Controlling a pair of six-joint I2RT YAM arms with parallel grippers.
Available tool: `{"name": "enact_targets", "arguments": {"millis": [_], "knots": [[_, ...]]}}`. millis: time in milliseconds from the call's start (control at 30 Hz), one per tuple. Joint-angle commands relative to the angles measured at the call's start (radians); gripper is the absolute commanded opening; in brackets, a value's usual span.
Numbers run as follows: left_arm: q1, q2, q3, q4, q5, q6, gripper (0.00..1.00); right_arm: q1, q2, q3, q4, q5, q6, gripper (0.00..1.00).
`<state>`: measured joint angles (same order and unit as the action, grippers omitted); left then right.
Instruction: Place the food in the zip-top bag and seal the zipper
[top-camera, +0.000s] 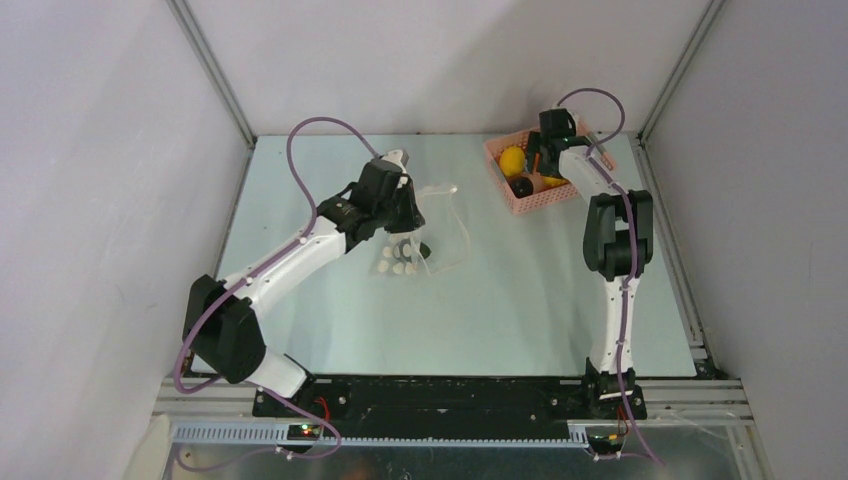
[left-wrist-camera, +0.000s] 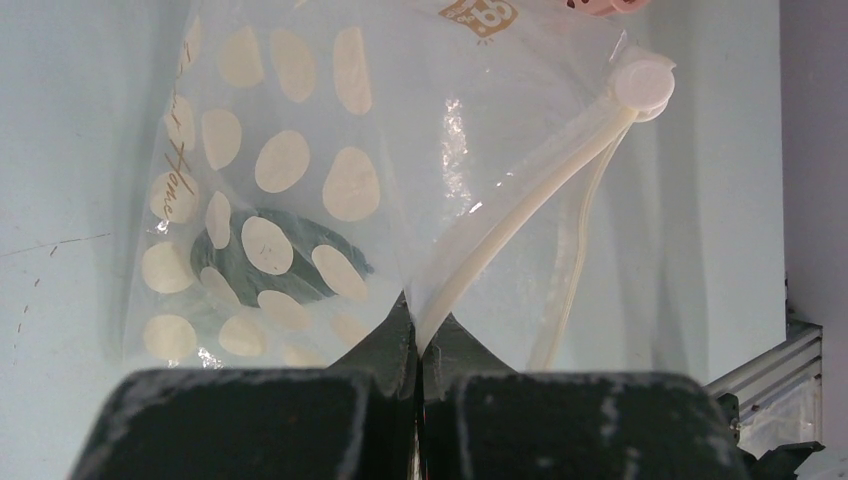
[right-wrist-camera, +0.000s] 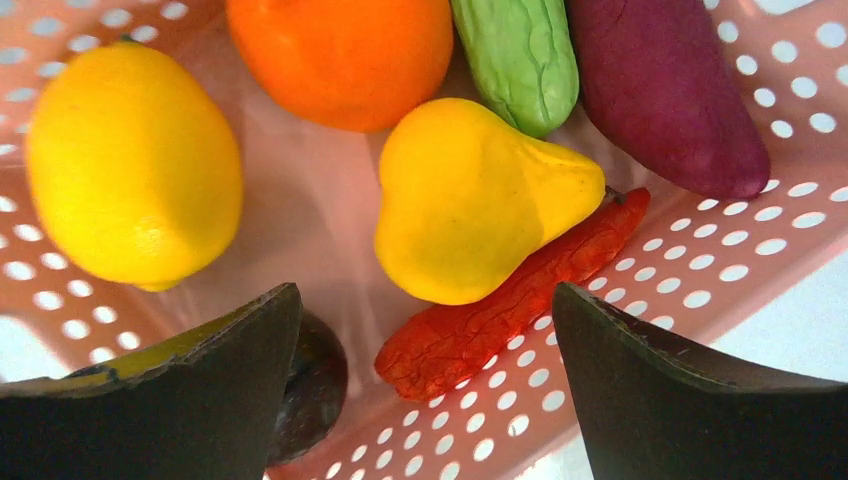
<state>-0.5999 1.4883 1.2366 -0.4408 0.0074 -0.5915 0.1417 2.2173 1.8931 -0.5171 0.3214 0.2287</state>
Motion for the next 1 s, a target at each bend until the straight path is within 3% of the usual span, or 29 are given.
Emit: {"name": "enact_targets", "arguments": {"millis": [0, 800, 967], "knots": [[-0.003, -0.018, -0.007, 0.036, 0.014, 0.017, 0.0, -0.021, 0.035, 0.048, -0.015, 0.028, -0.01, 1.0], [-0.003, 0.019, 0.027, 0.016, 0.012, 0.015, 0.0, -0.073, 0.181, 0.122, 0.034, -0.035, -0.144, 0.99], [-0.003, 0.03, 0.037, 0.01, 0.014, 0.015, 0.0, -0.076, 0.214, 0.166, 0.006, -0.062, -0.161, 0.9]]}}
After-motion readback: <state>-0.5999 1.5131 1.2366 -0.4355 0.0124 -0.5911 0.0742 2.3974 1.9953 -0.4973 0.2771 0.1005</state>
